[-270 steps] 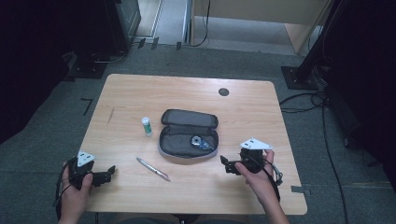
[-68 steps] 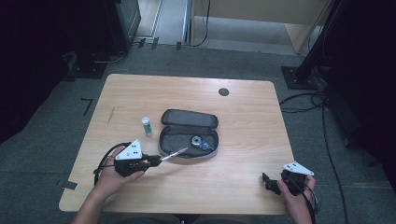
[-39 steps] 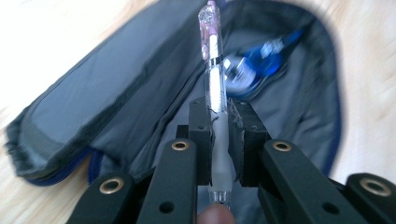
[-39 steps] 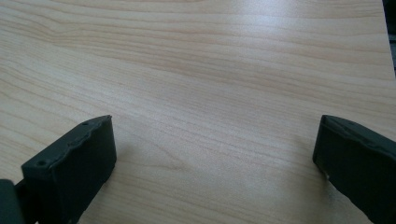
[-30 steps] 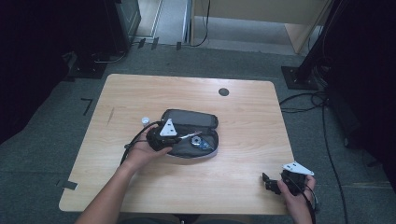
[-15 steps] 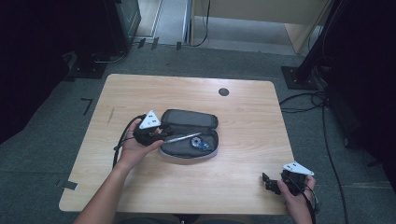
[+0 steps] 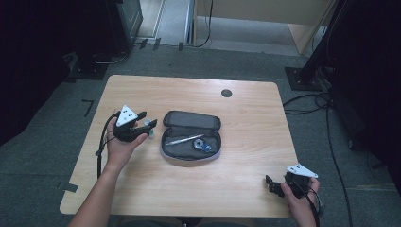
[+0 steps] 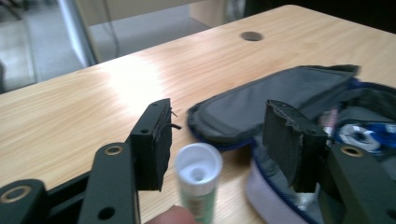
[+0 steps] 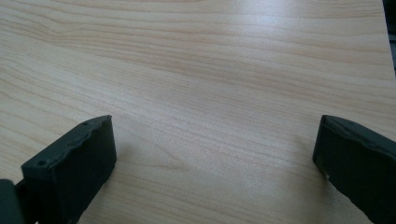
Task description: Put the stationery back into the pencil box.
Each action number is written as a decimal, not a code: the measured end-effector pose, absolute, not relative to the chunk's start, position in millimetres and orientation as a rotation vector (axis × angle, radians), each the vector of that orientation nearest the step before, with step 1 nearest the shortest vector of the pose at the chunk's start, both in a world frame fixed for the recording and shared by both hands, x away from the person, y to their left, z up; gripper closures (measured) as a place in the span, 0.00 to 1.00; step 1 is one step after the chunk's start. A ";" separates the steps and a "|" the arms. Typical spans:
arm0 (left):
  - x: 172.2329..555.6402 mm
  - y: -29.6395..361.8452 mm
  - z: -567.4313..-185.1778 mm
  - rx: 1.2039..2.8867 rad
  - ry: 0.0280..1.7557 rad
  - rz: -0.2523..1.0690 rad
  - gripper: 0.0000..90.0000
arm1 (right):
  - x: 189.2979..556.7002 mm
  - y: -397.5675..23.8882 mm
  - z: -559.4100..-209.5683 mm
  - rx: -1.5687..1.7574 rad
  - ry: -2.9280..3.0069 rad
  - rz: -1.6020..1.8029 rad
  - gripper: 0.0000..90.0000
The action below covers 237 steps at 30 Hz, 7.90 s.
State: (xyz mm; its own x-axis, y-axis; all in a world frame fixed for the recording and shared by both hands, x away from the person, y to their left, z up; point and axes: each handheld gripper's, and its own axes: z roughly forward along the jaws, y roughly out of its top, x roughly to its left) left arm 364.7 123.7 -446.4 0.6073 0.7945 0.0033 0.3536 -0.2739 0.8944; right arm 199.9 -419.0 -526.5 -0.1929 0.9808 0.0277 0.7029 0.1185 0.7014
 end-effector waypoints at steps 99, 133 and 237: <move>311.3 26.8 -471.5 1.961 0.707 0.328 0.73 | 199.8 -419.4 -526.4 1.623 1.961 0.830 0.00; 316.0 76.4 -476.5 1.957 0.816 0.397 0.71 | 199.8 -419.3 -526.4 1.624 1.961 0.830 0.00; 234.9 256.5 -502.3 1.922 1.283 0.689 0.00 | 199.8 -419.1 -526.3 1.626 1.960 0.828 0.00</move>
State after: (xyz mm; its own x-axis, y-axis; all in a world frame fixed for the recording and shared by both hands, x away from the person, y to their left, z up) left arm 234.9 256.5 -502.3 0.3637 0.9306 0.0421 0.5494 -0.2508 0.7970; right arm 199.8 -419.1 -526.3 -0.1960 0.9802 0.0282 0.7036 0.1205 0.7003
